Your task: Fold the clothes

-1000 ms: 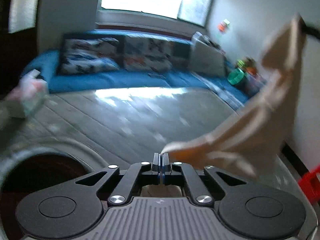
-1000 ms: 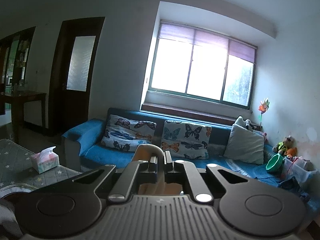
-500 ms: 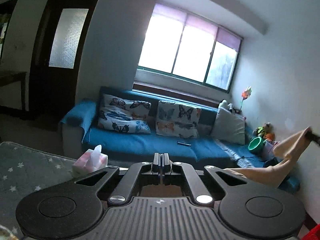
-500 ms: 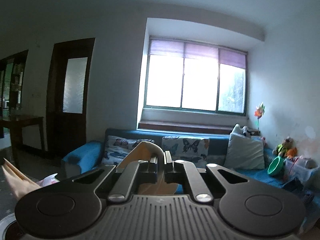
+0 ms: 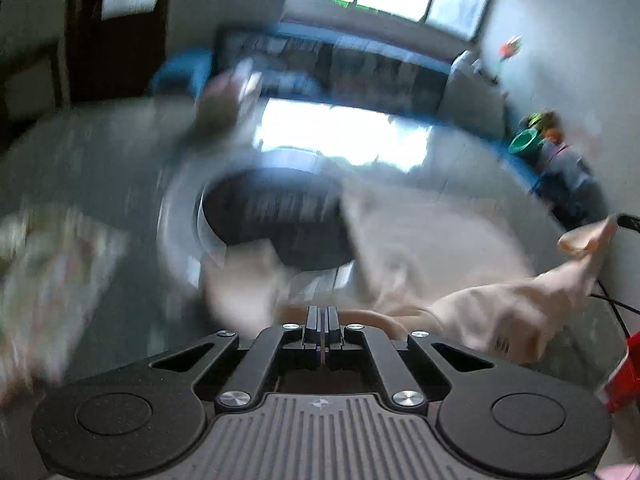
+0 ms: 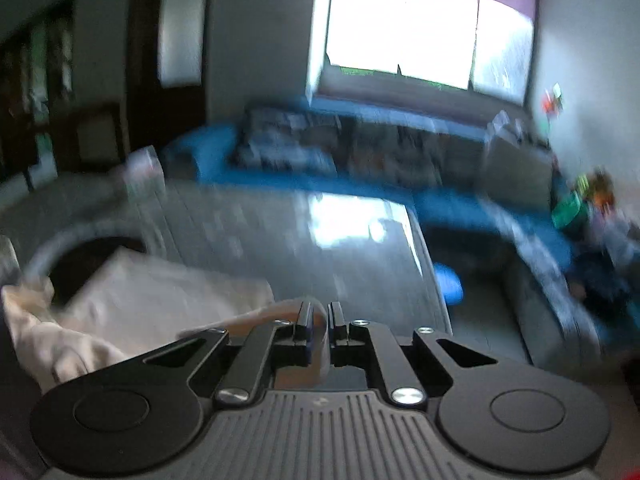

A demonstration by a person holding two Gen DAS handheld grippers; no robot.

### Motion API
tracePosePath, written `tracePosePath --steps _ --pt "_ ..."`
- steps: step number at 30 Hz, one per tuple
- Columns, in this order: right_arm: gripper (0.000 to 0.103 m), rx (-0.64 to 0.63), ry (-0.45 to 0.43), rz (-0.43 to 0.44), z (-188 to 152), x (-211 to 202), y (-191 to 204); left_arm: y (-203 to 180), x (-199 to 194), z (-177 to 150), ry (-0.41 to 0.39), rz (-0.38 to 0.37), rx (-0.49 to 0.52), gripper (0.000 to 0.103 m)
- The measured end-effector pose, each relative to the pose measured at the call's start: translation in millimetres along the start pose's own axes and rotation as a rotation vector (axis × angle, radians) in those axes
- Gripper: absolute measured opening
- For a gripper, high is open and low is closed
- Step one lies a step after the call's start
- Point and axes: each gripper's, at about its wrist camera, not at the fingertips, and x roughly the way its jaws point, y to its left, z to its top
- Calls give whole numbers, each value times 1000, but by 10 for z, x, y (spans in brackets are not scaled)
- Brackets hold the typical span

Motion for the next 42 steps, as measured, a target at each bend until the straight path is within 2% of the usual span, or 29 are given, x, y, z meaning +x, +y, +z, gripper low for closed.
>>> tracePosePath --steps 3,6,10,12,15,18,20,26,28,30,31,33,36,42 --pt "7 87 116 -36 -336 101 -161 101 62 -240 53 18 -34 2" --pt "8 115 144 -98 -474 8 -361 21 9 -282 55 17 8 3" --pt "12 95 112 -212 -407 -321 -552 -259 -52 -312 14 -28 122 12" --pt "20 66 80 -268 -309 -506 -608 -427 -27 -315 6 -66 171 17" --pt "21 31 29 -313 -195 -785 -681 -724 32 -359 10 -140 239 25" --pt "33 -4 -17 -329 -86 -942 -623 -1020 121 -437 10 -194 323 35" --pt "34 -31 -32 -323 -57 -970 -545 -1203 173 -495 12 -213 379 44" --pt "39 -124 19 -190 -153 -741 -146 -1594 374 -643 35 -265 500 45" --pt "39 -149 34 -134 -187 -626 6 -1681 475 -709 39 -239 542 44" --pt "39 -154 54 -71 -223 -484 154 -1701 552 -755 56 -227 560 38" --pt "39 -157 64 -39 -246 -414 227 -1704 585 -774 65 -224 567 31" --pt "39 -165 84 26 -300 -280 371 -1687 580 -794 55 -219 590 25" --pt "39 -196 110 123 -378 -62 605 -1645 530 -759 56 -232 618 9" --pt "39 -265 143 275 -477 223 1056 -1534 506 -647 76 -256 671 7"
